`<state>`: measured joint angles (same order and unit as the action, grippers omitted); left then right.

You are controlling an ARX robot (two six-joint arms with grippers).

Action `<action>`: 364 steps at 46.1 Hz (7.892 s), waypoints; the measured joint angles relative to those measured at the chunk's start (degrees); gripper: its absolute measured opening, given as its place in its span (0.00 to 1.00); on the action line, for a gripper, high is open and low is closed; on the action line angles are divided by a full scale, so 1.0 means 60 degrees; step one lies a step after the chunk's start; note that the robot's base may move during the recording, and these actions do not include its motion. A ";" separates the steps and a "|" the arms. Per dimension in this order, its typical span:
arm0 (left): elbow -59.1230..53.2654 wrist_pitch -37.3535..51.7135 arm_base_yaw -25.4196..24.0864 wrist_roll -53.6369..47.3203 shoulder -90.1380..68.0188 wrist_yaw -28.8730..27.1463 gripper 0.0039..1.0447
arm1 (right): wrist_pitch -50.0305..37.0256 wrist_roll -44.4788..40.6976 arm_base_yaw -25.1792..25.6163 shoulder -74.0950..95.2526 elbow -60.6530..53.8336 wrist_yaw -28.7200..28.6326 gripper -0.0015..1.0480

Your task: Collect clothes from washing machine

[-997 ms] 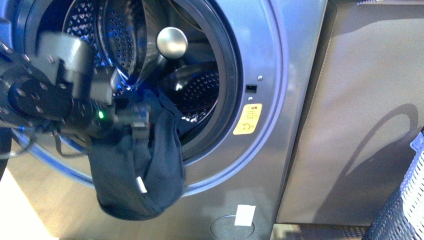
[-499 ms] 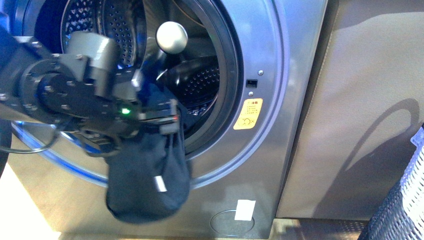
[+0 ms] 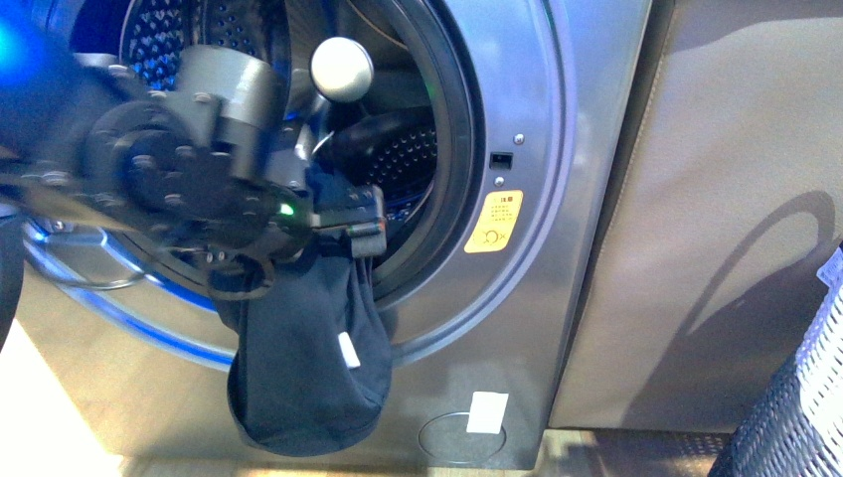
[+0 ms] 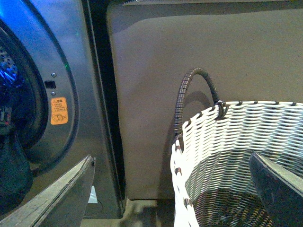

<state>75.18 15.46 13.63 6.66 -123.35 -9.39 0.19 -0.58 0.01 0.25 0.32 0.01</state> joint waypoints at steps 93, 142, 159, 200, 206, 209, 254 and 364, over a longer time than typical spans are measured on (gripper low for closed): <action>-0.4590 0.1071 -0.0612 -0.1213 1.0488 0.4761 0.14 | 0.0000 0.0000 0.0000 0.0000 0.0000 -0.0004 0.93; 0.1942 -0.2248 0.3931 -0.1137 0.7664 0.3657 0.14 | 0.0000 0.0004 0.0000 0.0000 0.0000 -0.0004 0.93; 0.2900 -0.2681 0.4091 -0.0885 0.7453 0.3483 0.14 | 0.0000 0.0000 0.0000 0.0000 0.0000 -0.0004 0.93; 0.2903 -0.2699 0.4116 -0.0849 0.7450 0.3483 0.14 | -0.9442 0.5315 0.2852 0.9482 0.4116 -1.0025 0.93; 0.2903 -0.2699 0.4116 -0.0849 0.7450 0.3479 0.14 | -1.1497 0.6856 0.2987 1.0586 0.5042 -1.1493 0.93; 0.2903 -0.2699 0.4116 -0.0849 0.7450 0.3483 0.14 | -1.2320 0.7519 0.3053 1.0979 0.5191 -1.1792 0.93; 0.2903 -0.2699 0.4116 -0.0845 0.7450 0.3479 0.14 | -0.8470 0.6455 0.1308 1.1380 0.8364 -0.9460 0.93; 0.2958 -0.2696 0.4109 -0.0823 0.7453 0.3413 0.55 | -0.6408 0.1268 -0.2200 1.0371 0.8542 -0.2273 0.11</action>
<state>92.92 -0.71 38.28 1.72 -78.63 11.09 -38.26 7.03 -13.19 62.48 51.57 -13.63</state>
